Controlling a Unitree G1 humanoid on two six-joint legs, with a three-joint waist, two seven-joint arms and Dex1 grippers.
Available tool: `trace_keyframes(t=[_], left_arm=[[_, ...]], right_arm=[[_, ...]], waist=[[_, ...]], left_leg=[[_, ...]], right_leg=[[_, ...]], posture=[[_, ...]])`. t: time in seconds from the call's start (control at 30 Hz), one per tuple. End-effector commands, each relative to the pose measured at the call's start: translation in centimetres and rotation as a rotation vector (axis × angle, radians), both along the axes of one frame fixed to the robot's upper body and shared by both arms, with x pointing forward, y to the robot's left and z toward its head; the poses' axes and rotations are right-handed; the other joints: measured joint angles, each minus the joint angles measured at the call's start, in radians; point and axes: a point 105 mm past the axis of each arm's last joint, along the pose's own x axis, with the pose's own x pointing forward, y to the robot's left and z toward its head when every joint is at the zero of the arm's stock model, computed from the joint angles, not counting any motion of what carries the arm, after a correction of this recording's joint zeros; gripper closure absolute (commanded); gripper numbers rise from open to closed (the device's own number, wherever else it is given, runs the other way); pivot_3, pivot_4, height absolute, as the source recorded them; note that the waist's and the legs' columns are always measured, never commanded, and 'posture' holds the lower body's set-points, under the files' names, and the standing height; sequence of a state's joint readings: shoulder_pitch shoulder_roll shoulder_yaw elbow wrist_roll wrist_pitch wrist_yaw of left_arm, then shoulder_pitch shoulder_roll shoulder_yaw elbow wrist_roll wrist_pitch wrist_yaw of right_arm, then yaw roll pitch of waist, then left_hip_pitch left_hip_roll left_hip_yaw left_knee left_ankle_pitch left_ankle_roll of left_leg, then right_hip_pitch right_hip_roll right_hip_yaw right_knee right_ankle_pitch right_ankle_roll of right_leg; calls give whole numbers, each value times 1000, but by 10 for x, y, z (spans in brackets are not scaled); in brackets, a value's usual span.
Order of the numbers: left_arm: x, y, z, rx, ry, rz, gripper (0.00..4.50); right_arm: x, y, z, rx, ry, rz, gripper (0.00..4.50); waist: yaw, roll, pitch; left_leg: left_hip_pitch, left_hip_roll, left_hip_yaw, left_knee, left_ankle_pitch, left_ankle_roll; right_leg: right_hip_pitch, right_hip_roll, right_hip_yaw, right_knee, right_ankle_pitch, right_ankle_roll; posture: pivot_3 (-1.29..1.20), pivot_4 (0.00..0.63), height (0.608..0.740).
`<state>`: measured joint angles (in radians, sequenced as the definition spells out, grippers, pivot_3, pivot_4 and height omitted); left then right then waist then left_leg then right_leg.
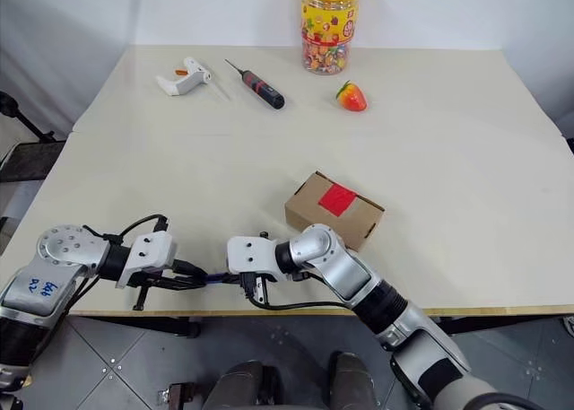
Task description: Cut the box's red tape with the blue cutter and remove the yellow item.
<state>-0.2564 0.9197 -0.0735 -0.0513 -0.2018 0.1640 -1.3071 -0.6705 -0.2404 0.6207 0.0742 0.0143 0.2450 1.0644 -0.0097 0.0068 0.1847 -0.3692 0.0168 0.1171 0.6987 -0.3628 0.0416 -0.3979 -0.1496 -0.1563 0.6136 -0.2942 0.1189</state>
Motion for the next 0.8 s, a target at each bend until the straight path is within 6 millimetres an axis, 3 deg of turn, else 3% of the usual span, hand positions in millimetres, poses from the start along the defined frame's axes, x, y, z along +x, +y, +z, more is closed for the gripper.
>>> trace_keyframes(t=[0.03, 0.17, 0.27, 0.4, 0.5, 0.63, 0.8], left_arm=[[-7, -4, -9, -14, 27, -4, 4121], [6, -5, 5, -144, -95, 99, 4121], [12, -9, 18, -283, -211, 128, 4121], [20, -17, 30, -404, -328, 173, 4121], [23, -22, 37, -465, -401, 181, 4121], [28, -31, 56, -607, -548, 202, 4121], [33, -40, 60, -615, -654, 182, 4121]], right_arm=[[3, -3, 28, 77, -28, -32, 4485], [2, -32, 72, 149, 95, -138, 4485], [-11, -68, 87, 23, 241, -188, 3927], [-3, -90, 122, 70, 277, -306, 2595], [0, -99, 138, 88, 288, -346, 1543], [21, -114, 159, 142, 255, -486, 137], [42, -116, 154, 90, 364, -616, 59]], waist=[[0, 0, 0], [8, 1, 1], [12, 0, 0], [3, 0, 0], [-1, 0, 0], [0, -1, 0], [4, -1, 0]], left_leg=[[0, 0, 0, 0, 0, 0], [-2, 0, -2, 1, 0, 0], [-4, -1, -6, 3, 0, 1], [-4, 0, -8, 3, 0, 1], [-3, 0, -6, 1, 0, 0], [-3, -1, -6, 1, 0, 0], [-3, -1, -5, 1, 0, 1]], right_leg=[[0, 0, 0, 0, 0, 0], [0, 0, 0, 0, 0, 0], [0, -1, 0, 0, 0, 0], [0, -1, -1, 1, 0, 0], [0, 0, -1, 1, 0, 0], [0, -1, -1, 1, 0, 0], [0, -2, -1, 1, 0, 0]], posture=[[0, 150, 740], [0, 150, 740], [0, 150, 740], [0, 150, 740], [0, 150, 740], [0, 150, 740], [0, 150, 740]])
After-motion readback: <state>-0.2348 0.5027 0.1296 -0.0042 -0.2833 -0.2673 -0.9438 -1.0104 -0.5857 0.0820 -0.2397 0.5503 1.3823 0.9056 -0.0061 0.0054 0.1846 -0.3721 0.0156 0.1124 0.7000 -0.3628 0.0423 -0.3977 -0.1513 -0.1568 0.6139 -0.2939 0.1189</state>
